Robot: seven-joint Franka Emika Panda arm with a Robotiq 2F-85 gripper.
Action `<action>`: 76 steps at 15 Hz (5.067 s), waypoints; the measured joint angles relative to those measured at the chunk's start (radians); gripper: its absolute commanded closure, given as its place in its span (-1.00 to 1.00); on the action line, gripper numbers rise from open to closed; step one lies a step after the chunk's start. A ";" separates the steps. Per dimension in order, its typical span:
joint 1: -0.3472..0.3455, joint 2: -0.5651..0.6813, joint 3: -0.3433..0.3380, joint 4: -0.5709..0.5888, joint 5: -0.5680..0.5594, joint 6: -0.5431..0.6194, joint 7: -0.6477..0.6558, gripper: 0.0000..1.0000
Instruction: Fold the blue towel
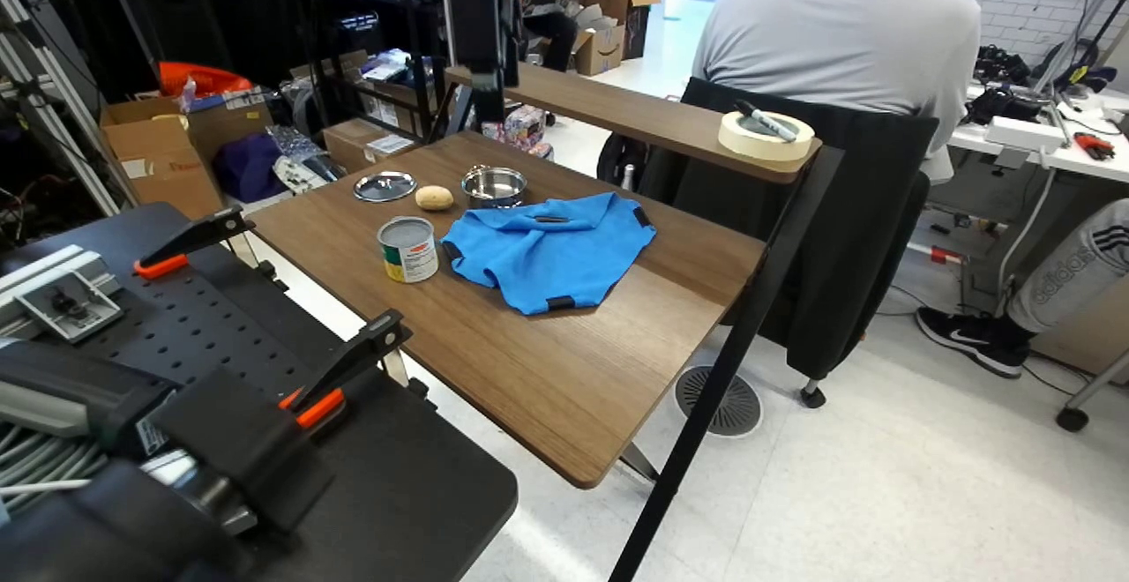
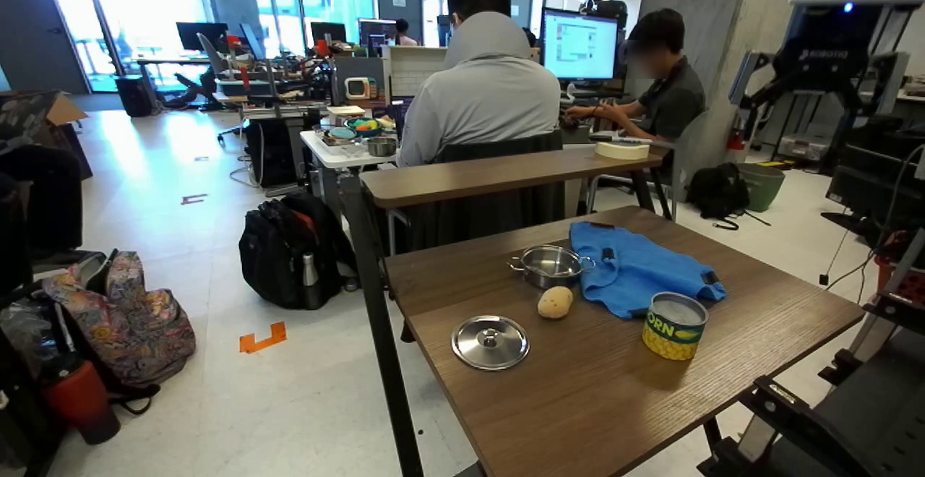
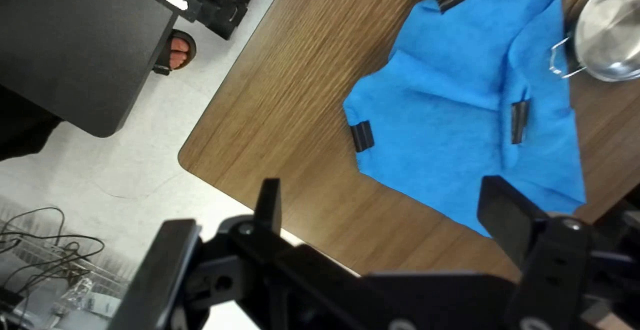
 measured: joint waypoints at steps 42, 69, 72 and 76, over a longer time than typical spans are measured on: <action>0.184 0.684 -0.189 0.310 0.099 0.368 -0.003 0.63; 0.184 0.398 -0.180 0.151 0.250 0.368 -0.154 0.98; 0.235 0.412 -0.177 0.177 0.249 0.363 -0.135 0.98; 0.271 0.465 -0.174 0.249 0.249 0.357 -0.098 0.98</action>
